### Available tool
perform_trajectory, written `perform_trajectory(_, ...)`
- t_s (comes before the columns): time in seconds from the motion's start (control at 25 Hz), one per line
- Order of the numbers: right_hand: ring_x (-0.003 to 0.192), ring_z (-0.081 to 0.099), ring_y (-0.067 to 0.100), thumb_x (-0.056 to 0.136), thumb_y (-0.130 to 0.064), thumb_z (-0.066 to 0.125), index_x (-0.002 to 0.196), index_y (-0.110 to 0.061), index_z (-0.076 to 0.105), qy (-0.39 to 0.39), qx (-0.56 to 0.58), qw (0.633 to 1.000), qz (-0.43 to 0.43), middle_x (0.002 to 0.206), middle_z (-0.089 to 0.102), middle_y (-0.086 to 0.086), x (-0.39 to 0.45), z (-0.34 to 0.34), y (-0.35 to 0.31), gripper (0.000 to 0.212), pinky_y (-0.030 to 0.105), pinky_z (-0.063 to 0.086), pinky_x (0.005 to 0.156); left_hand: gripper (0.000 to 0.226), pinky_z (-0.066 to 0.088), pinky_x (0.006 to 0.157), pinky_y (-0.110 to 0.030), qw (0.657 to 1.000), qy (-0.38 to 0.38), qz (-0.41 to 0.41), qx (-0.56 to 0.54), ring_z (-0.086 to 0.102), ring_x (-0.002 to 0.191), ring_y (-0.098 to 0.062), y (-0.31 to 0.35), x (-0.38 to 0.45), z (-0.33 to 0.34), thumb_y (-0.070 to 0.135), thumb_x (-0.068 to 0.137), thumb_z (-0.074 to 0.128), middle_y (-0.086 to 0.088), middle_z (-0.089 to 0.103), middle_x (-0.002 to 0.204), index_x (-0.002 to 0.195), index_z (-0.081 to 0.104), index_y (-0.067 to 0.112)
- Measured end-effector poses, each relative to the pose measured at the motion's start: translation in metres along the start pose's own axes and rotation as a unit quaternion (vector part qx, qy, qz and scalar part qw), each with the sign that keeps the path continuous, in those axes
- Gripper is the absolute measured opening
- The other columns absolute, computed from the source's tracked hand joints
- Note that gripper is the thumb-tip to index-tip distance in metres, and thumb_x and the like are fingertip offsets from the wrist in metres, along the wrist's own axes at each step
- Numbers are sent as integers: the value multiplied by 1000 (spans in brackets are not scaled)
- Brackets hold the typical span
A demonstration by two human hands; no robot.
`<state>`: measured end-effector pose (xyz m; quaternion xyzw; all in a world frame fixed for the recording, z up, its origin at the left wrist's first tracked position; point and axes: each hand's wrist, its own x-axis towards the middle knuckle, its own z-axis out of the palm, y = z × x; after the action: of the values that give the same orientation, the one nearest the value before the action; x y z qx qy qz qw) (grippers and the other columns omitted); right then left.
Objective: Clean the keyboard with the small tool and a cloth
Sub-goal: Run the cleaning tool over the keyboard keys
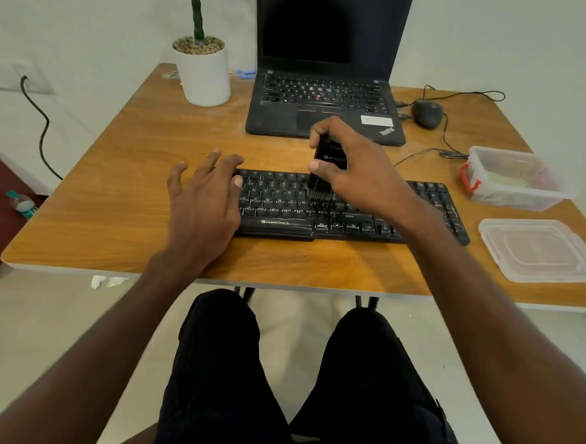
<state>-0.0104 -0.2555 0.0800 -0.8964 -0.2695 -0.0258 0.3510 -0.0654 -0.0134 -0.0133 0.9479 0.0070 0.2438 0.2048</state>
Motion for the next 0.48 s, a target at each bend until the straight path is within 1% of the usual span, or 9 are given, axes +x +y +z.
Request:
perform_trajectory(0.08, 99, 65, 15, 101, -28, 64, 117, -31, 52, 18, 1, 1000, 5, 112, 59, -5, 3, 0, 5, 20, 27, 60, 70, 39, 15, 126, -52, 1000, -13, 19, -18, 39, 152, -21, 25, -2, 4, 33, 113, 38, -8, 60, 149, 147, 51, 20)
perform_trajectory(0.16, 98, 65, 16, 98, -30, 68, 115, -33, 53, 24, -19, 999, 34, 108, 60, -8, 4, -12, 16, 23, 26, 58, 67, 44, 15, 127, -54, 997, -40, 62, 7, 38, 153, -22, 40, -8, 12, 41, 111, 44, -9, 59, 151, 149, 51, 21)
perform_trajectory(0.24, 99, 62, 16, 96, -32, 70, 115, -34, 53, 21, -70, 994, 83, 105, 58, -11, 1, -29, 32, 25, 25, 52, 67, 45, 15, 126, -58, 995, -47, 84, 27, 35, 155, -24, 40, -8, 16, 45, 108, 50, -7, 60, 151, 147, 54, 23)
perform_trajectory(0.32, 102, 61, 17, 96, -33, 70, 114, -36, 52, 28, -107, 987, 117, 108, 58, -9, -1, -39, 40, 25, 29, 51, 71, 41, 14, 126, -59, 995, -48, 81, 39, 31, 157, -24, 34, -7, 16, 47, 108, 48, -1, 59, 152, 142, 57, 26)
perform_trajectory(0.4, 101, 63, 16, 96, -32, 70, 114, -35, 52, 56, -64, 992, 88, 108, 59, -11, -3, -35, 37, 25, 34, 59, 74, 41, 14, 127, -58, 993, -58, 87, 55, 30, 158, -24, 32, -6, 18, 49, 108, 40, 3, 58, 154, 139, 58, 27)
perform_trajectory(0.48, 100, 63, 14, 95, -30, 71, 114, -32, 53, 51, -40, 998, 27, 107, 59, -11, -7, -27, 30, 26, 37, 61, 77, 43, 14, 126, -59, 993, -64, 86, 58, 33, 157, -24, 33, -6, 19, 51, 109, 36, 3, 59, 153, 138, 58, 27)
